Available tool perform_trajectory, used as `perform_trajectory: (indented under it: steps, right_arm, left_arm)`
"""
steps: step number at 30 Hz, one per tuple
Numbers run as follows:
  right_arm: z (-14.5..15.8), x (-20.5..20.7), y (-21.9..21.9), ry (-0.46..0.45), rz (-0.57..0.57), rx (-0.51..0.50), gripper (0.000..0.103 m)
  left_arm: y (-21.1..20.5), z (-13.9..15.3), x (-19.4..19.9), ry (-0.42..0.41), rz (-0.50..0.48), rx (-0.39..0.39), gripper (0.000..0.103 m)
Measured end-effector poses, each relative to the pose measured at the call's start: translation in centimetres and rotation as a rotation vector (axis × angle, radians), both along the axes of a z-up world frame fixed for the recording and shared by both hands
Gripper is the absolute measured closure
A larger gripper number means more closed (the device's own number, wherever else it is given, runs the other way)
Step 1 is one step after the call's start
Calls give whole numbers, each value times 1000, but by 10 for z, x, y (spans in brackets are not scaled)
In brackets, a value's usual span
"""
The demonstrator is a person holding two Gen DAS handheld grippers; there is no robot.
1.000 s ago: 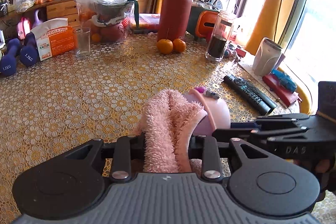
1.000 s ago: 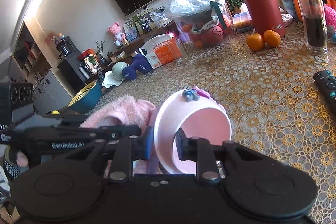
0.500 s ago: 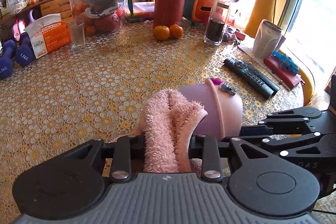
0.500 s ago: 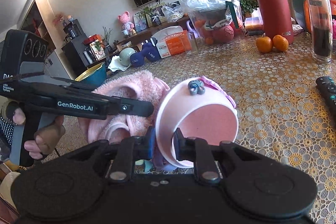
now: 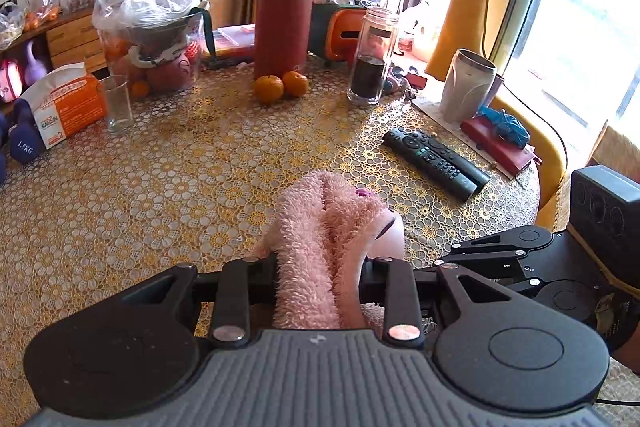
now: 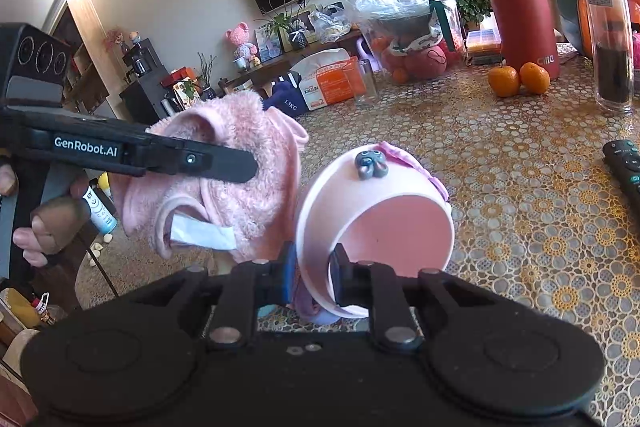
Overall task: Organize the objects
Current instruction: 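Hold the mug with the right gripper while the left gripper rubs the towel on it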
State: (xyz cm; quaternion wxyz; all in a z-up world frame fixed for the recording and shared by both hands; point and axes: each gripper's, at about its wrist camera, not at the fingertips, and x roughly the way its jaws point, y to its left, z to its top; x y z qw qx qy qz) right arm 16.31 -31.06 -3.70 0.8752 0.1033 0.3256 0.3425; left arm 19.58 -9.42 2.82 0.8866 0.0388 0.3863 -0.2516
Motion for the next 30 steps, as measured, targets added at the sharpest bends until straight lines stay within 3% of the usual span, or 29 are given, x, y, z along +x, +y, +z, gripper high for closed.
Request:
perform_trajectory:
  steps: [6,7,12,15,17,21,23,30]
  right_arm:
    - [0,-2,3,-10,16,-28,89]
    - [0,-2,3,-9,21,-35,98]
    - [-1,-3,6,-15,34,-47,98]
    - [2,-4,1,-12,14,-13,92]
    - [7,-4,-5,-17,-10,26,86]
    - [8,5,-16,8,-69,88,86]
    - [5,8,-19,22,-74,119,92]
    - [5,6,-15,-10,-68,111,93]
  left_arm:
    - [-17,-12,17,-9,13,56,73]
    - [-15,-13,19,-4,19,56,73]
    - [-1,-18,23,21,58,77,73]
    - [6,-15,19,21,60,57,73]
    - [6,-10,17,10,50,58,73]
    - [-3,7,7,-23,-20,70,73]
    - [-11,14,2,-47,-58,104,73]
    - [-43,10,6,-49,-144,237,73]
